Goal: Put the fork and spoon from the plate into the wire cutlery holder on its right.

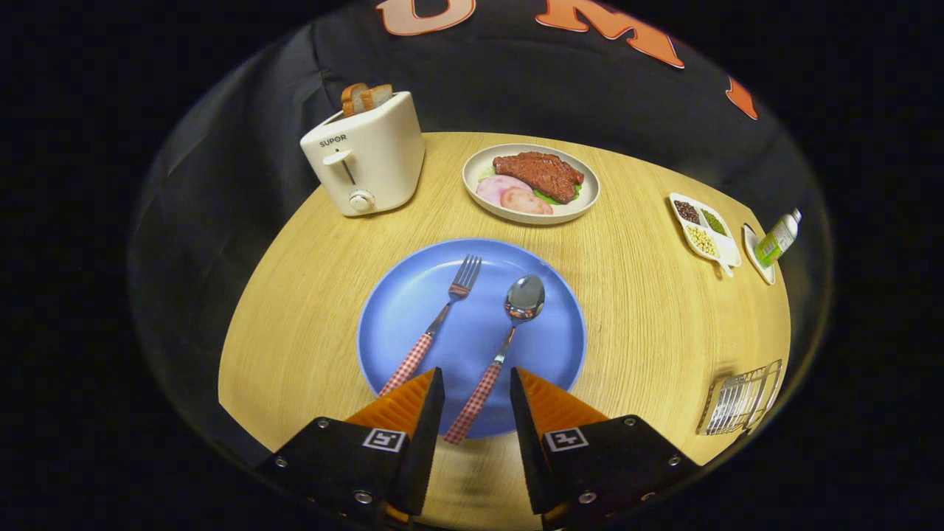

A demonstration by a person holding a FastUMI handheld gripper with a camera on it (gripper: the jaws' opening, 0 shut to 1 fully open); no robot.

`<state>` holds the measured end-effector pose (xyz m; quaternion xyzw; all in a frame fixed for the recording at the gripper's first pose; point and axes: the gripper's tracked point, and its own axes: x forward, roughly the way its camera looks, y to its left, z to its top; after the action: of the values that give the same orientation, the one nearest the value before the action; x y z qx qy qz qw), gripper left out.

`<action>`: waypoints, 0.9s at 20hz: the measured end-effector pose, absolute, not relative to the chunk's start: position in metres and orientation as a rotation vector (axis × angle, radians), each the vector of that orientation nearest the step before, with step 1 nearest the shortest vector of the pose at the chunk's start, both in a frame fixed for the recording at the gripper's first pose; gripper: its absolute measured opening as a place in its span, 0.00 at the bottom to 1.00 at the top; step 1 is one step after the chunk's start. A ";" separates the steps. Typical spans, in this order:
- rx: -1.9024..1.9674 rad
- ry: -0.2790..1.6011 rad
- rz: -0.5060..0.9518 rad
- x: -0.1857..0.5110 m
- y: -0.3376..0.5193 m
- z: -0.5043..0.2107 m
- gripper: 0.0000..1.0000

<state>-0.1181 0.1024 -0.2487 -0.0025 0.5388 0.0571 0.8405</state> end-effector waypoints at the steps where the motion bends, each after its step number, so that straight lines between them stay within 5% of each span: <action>1: 0.007 1.154 0.110 -0.119 0.103 -0.253 0.52; 12: -0.053 1.151 0.007 -0.114 0.084 -0.278 0.12; 18: -0.061 1.143 0.057 -0.109 0.078 -0.277 0.05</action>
<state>-0.1087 0.0781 -0.2771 -0.0290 0.5408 0.0270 0.8402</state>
